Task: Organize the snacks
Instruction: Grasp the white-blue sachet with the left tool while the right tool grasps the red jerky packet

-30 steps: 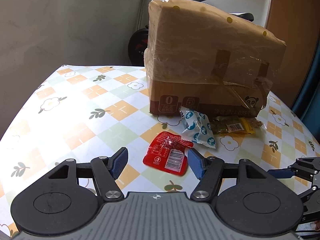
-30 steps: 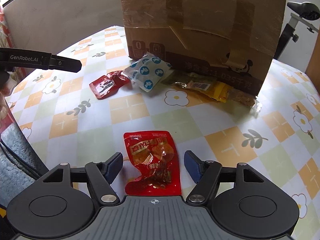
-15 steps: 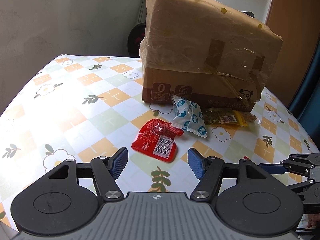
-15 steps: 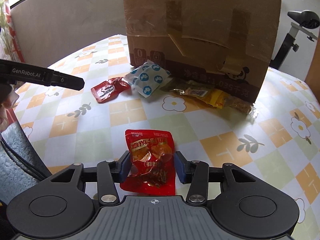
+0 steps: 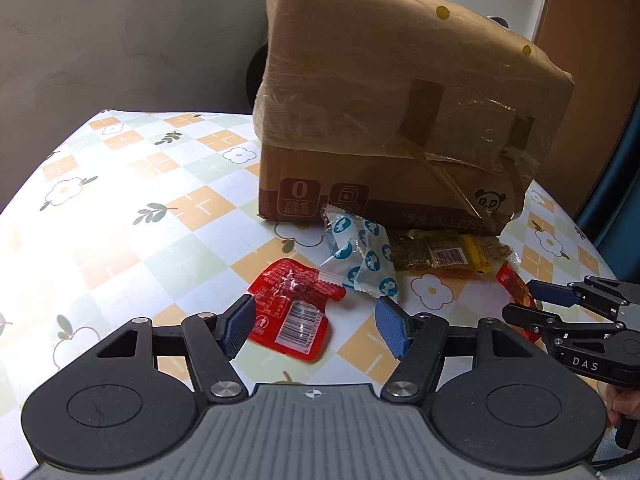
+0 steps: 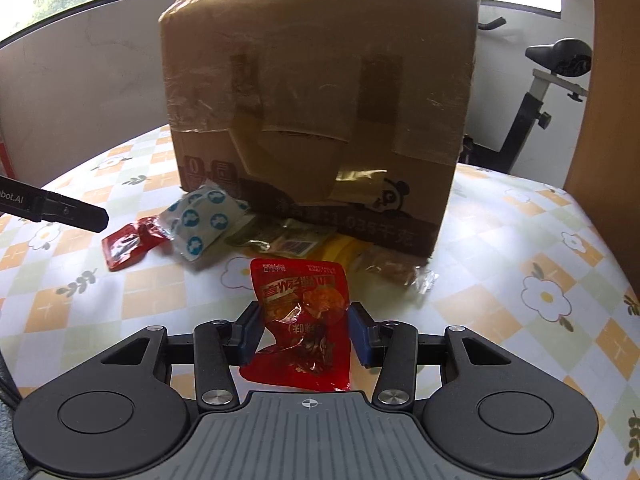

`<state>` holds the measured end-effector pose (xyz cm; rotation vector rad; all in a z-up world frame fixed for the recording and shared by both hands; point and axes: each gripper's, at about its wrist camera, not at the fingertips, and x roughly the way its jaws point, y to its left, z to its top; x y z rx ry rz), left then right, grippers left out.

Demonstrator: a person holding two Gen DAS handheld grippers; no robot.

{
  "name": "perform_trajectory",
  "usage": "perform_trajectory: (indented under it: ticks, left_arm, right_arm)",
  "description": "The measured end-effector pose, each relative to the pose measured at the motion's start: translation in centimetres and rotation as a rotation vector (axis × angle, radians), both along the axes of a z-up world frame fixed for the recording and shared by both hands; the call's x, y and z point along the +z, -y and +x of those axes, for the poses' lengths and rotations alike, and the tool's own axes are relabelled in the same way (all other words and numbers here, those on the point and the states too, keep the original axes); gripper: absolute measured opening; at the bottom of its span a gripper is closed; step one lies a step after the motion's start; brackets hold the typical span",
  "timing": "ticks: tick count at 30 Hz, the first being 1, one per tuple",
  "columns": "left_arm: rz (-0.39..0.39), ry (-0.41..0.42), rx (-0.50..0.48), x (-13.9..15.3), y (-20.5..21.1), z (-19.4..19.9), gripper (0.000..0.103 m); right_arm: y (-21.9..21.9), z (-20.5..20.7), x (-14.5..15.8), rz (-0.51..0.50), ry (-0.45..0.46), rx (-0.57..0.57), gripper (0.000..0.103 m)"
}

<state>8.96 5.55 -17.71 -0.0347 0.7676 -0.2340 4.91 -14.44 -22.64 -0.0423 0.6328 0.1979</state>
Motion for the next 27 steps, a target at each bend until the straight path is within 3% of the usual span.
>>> perform_trajectory:
  ticks: [10,24,27]
  left_arm:
    - [0.054,-0.004,-0.062,-1.4,4.7,4.4,0.068]
    - [0.172,0.011,-0.024,-4.2,8.3,8.1,0.068]
    - [0.184,0.008,-0.045,-4.8,9.0,8.2,0.057]
  right_arm:
    - [3.4,-0.1,-1.1,0.077,0.042,-0.132,0.043]
    - [4.5,0.2,-1.5,0.170,0.014,-0.133,0.043]
    - [4.7,0.2,-1.5,0.185,0.013,-0.130,0.043]
